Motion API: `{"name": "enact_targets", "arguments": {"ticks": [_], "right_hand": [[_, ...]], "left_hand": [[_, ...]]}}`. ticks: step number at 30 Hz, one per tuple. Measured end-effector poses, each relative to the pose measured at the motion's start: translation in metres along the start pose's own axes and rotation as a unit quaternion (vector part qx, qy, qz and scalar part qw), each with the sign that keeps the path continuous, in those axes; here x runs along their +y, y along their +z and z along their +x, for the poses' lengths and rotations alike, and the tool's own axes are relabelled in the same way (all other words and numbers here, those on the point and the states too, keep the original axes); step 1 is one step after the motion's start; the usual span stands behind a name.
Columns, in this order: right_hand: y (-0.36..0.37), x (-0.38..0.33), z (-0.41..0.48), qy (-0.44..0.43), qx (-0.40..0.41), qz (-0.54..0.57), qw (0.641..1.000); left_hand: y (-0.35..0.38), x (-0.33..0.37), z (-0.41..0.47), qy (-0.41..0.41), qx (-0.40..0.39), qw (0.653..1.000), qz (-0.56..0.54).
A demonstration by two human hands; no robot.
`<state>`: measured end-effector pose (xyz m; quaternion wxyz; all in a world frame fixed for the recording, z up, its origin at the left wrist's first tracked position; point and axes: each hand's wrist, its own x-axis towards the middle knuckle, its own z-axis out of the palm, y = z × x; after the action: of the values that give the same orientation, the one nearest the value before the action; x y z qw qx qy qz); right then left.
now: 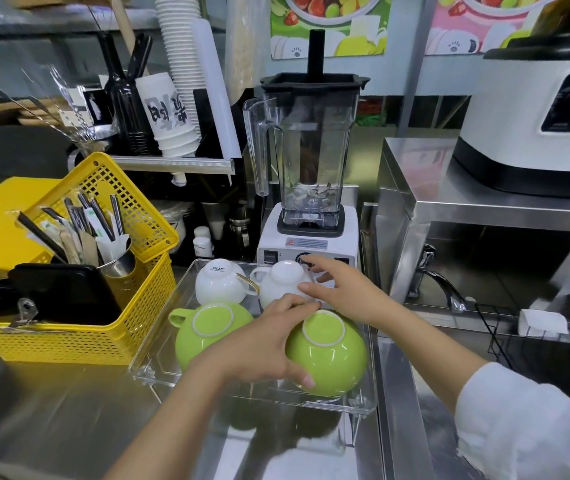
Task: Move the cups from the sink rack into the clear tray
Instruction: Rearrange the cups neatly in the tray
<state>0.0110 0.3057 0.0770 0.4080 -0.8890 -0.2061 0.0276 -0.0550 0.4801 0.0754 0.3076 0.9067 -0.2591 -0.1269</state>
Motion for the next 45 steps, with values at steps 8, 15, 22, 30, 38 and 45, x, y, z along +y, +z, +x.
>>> {"name": "enact_targets", "arguments": {"ticks": [8,15,22,30,38,45], "right_hand": [[-0.02,0.002,-0.03,0.002,0.082,0.098,0.992],[-0.024,0.002,-0.049,0.002,0.044,0.09,0.995],[-0.02,-0.001,-0.043,-0.009,0.034,0.062,0.997],[-0.014,-0.028,-0.017,-0.11,0.048,-0.089,0.989],[0.033,-0.051,0.036,-0.194,-0.07,-0.403,0.891],[0.043,-0.045,0.045,-0.212,-0.131,-0.467,0.848]], "left_hand": [[-0.031,-0.004,-0.035,0.026,0.229,0.973,-0.029],[-0.047,-0.022,-0.055,-0.002,0.294,0.955,-0.03],[-0.046,-0.042,-0.06,-0.043,0.297,0.954,-0.02],[-0.06,-0.056,-0.045,-0.082,0.306,0.948,0.022],[-0.064,-0.074,-0.022,-0.117,0.183,0.967,0.13],[-0.064,-0.083,-0.02,-0.132,0.198,0.957,0.165]]}}
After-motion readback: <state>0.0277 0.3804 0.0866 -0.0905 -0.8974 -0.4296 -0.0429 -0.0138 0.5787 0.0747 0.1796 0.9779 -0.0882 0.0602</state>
